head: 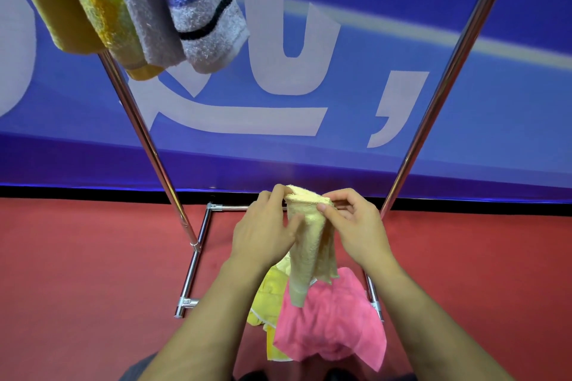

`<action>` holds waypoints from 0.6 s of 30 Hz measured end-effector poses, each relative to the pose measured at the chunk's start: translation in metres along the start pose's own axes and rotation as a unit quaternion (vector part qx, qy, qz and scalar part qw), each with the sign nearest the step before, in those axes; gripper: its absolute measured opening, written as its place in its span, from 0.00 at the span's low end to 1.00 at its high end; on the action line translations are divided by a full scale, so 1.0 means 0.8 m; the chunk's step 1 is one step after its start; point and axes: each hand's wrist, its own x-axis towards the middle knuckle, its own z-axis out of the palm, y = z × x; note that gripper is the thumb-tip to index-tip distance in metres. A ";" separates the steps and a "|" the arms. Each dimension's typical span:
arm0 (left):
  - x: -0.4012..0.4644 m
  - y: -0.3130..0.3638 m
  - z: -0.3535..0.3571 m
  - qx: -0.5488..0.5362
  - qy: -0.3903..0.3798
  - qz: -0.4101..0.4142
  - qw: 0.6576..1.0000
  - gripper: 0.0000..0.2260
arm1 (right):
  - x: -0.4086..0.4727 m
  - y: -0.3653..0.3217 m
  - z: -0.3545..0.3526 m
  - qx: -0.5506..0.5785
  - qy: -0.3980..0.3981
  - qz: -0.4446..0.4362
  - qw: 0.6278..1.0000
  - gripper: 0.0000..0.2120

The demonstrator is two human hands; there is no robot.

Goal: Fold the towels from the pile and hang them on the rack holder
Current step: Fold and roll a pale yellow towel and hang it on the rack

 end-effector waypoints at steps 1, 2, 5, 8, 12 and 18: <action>0.000 0.001 0.000 0.005 0.014 0.005 1.000 0.18 | 0.000 0.000 0.000 0.004 0.005 0.003 1.000 0.05; 0.000 0.003 0.000 0.008 0.025 0.008 1.000 0.18 | 0.000 -0.001 -0.001 0.005 0.009 0.006 1.000 0.05; 0.000 0.006 0.000 -0.001 0.057 0.025 0.998 0.16 | 0.001 -0.002 -0.003 0.004 0.029 0.010 1.000 0.05; 0.003 0.007 0.001 -0.043 0.082 0.049 0.994 0.12 | 0.001 -0.005 -0.005 0.002 0.041 0.019 0.999 0.05; 0.005 0.010 0.001 -0.144 0.093 0.064 0.983 0.13 | 0.000 -0.013 -0.005 0.073 0.041 0.033 0.996 0.05; 0.005 0.019 -0.005 -0.281 0.103 0.027 0.954 0.15 | 0.004 -0.017 0.000 0.167 0.047 0.033 0.984 0.06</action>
